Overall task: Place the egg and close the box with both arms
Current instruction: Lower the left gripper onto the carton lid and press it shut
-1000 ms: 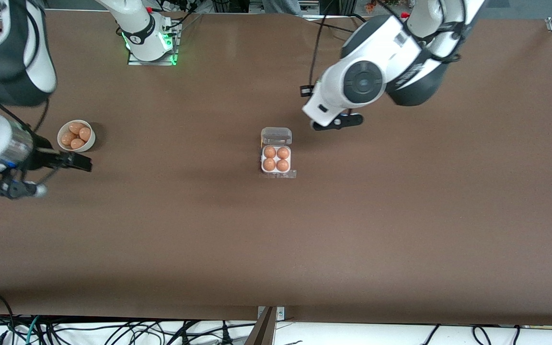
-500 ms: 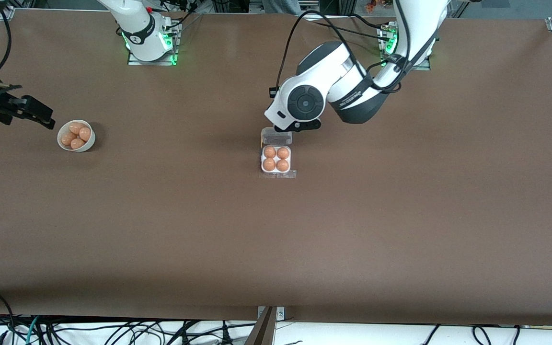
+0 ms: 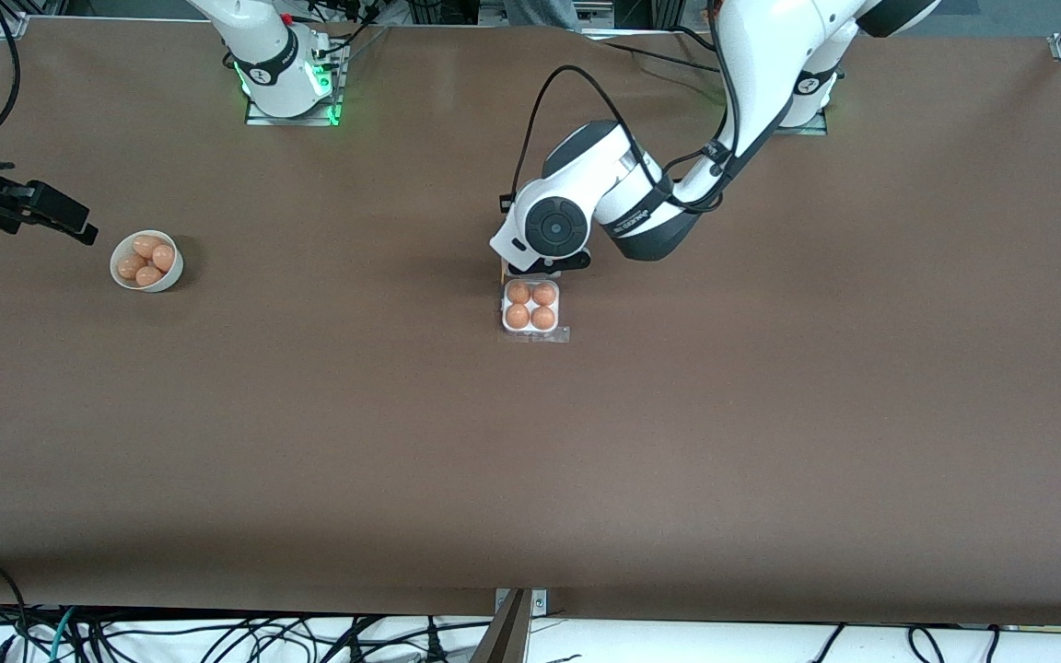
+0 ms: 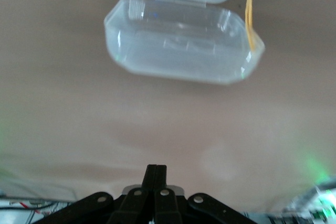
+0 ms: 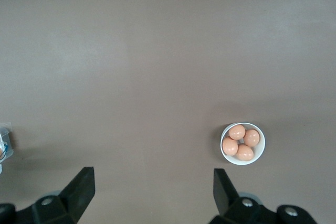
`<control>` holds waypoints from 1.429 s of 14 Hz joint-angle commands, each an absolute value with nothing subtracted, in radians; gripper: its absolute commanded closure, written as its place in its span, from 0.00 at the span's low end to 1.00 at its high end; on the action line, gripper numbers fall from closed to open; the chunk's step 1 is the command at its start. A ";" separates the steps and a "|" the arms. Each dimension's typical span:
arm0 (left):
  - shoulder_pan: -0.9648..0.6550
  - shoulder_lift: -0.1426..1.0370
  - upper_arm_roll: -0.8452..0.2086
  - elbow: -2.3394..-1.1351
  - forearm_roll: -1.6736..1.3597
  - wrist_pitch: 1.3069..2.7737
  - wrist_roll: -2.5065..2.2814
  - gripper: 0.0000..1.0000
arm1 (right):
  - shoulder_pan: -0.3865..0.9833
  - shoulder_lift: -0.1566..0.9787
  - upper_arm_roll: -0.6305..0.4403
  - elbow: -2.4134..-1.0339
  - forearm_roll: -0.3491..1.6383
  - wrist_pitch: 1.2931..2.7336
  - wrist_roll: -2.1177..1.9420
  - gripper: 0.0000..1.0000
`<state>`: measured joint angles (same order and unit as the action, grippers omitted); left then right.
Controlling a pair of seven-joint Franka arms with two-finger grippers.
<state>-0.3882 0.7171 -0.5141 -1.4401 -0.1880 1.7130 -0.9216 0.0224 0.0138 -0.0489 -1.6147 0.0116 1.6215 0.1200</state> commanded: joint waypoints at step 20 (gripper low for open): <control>-0.427 0.741 -0.344 -1.315 -0.040 1.890 -0.977 0.75 | 0.018 0.006 -0.052 -1.628 0.015 1.618 0.114 0.00</control>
<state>-0.4366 0.7549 -0.3701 -1.3581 -0.0742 1.9160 -0.9715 0.0223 0.0191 -0.0544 -1.6182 0.0114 1.6208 0.1194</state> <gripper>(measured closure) 0.828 0.000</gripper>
